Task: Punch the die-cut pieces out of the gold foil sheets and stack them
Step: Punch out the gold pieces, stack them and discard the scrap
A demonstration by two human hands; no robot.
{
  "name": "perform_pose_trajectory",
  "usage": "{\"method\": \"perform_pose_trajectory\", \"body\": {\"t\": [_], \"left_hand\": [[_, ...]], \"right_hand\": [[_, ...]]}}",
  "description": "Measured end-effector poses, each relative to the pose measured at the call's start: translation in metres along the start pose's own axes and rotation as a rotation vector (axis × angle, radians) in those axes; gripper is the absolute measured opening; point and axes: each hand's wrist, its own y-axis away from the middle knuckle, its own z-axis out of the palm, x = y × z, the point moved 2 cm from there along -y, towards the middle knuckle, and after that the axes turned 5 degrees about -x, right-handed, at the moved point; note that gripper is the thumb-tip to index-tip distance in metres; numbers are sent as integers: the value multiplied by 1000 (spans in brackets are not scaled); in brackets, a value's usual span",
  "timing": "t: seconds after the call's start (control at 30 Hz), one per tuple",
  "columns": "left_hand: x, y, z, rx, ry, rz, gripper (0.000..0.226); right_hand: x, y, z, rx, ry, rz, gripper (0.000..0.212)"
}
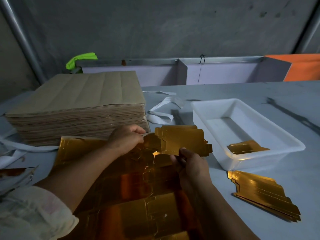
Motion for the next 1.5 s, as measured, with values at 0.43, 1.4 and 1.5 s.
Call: {"method": "perform_pose_trajectory", "body": {"t": [0.43, 1.4, 1.5], "left_hand": [[0, 9, 18, -309, -145, -49, 8], [54, 64, 53, -304, 327, 9, 25], [49, 73, 61, -320, 293, -10, 23]], "right_hand": [[-3, 6, 3, -4, 7, -76, 29], [-30, 70, -70, -3, 183, -153, 19], [-43, 77, -100, 96, 200, -190, 27]]}}
